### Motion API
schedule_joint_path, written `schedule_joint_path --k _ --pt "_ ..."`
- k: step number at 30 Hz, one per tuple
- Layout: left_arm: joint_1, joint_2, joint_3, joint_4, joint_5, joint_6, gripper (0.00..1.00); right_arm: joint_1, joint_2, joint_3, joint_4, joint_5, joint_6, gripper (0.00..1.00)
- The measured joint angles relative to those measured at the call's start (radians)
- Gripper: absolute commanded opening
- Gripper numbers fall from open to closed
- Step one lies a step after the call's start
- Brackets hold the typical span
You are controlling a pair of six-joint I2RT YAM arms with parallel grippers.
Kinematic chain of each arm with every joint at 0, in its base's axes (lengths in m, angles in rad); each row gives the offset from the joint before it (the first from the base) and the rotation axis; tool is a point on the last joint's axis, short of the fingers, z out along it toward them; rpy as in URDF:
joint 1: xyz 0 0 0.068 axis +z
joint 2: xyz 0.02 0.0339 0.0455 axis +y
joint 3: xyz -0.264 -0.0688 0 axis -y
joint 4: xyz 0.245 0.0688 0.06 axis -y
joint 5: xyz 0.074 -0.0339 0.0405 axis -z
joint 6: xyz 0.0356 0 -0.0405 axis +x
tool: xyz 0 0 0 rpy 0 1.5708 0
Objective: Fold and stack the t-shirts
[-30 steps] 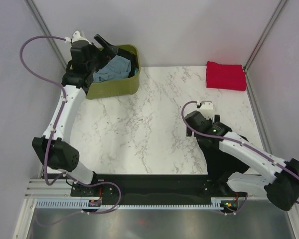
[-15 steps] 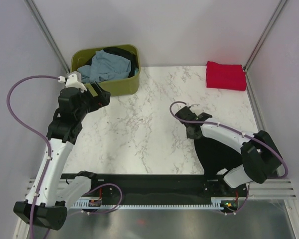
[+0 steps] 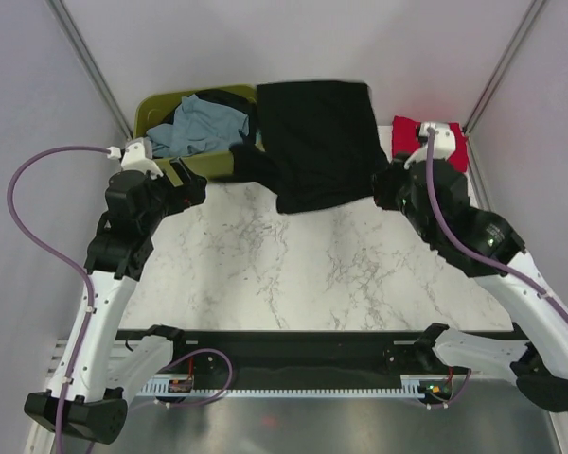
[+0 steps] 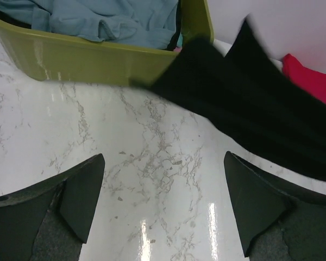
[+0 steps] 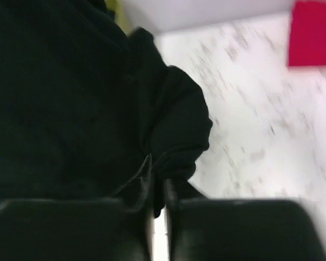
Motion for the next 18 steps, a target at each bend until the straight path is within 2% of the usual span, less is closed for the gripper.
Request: schedule_joint_path --k 1,2,6,9,15,18 --pt "0.000 -0.006 0.000 -0.001 0.001 0.001 0.98 0.000 -0.043 -0.063 -0.010 0.014 0.013 0.87" --pt "0.000 -0.011 0.000 -0.003 0.002 0.003 0.98 0.000 -0.086 -0.167 -0.014 0.038 0.037 0.98" --pt "0.000 -0.019 0.000 -0.019 0.012 0.014 0.98 -0.005 -0.140 -0.538 -0.072 0.078 0.122 0.98" --pt "0.000 -0.031 -0.014 -0.028 0.021 0.017 0.97 -0.006 -0.157 -0.693 -0.151 0.061 0.180 0.98" --pt "0.000 -0.030 -0.078 -0.035 0.049 0.018 0.95 -0.006 -0.398 -0.660 -0.155 0.061 0.208 0.98" --pt "0.000 -0.031 -0.118 -0.038 0.054 0.019 0.95 -0.008 -0.423 -0.586 -0.132 0.063 0.193 0.92"
